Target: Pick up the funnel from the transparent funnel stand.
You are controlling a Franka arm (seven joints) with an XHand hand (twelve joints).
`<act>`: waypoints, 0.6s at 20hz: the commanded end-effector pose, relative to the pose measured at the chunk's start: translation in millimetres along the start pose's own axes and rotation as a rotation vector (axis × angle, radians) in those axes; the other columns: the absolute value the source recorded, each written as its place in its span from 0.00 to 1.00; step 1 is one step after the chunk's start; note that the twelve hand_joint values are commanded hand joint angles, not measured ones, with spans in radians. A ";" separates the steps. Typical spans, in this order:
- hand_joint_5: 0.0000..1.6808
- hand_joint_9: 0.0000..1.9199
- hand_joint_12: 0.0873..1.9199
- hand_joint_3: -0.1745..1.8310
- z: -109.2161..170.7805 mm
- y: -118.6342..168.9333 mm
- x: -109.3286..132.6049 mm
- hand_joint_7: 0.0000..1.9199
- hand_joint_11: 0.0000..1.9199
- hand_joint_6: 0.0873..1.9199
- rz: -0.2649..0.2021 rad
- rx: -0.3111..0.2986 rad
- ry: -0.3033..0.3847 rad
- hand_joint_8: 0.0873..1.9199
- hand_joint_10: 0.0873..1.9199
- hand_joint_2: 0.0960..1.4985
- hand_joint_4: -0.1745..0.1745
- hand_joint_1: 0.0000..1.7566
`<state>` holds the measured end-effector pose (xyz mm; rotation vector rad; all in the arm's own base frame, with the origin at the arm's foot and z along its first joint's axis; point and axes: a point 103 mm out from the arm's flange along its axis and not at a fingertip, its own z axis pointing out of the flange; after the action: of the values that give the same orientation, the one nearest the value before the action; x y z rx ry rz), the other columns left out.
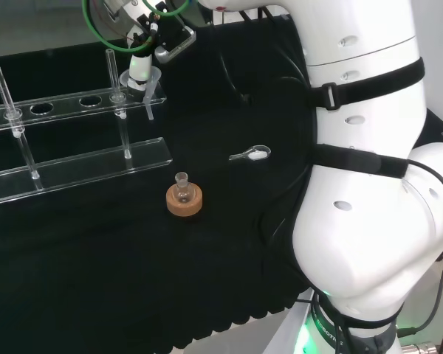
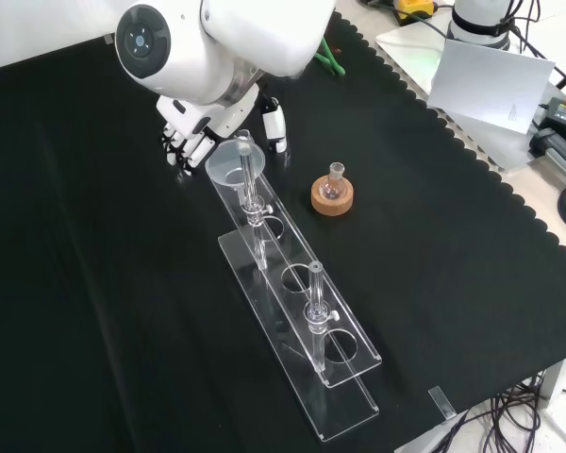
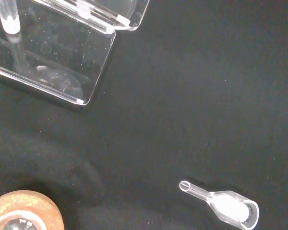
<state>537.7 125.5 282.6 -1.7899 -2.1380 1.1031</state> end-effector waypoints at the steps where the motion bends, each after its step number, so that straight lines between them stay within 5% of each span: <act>1: 0.07 0.00 0.36 0.10 -0.5 1.5 0.1 0.11 0.00 0.00 0.000 0.004 -0.005 0.28 0.31 0.43 0.32 0.33; 12: 0.10 0.00 0.37 0.10 0.5 4.3 0.7 0.14 0.00 0.00 0.006 0.009 0.000 0.27 0.34 0.44 0.35 0.34</act>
<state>541.1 125.4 279.4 -1.7914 -2.1300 1.1134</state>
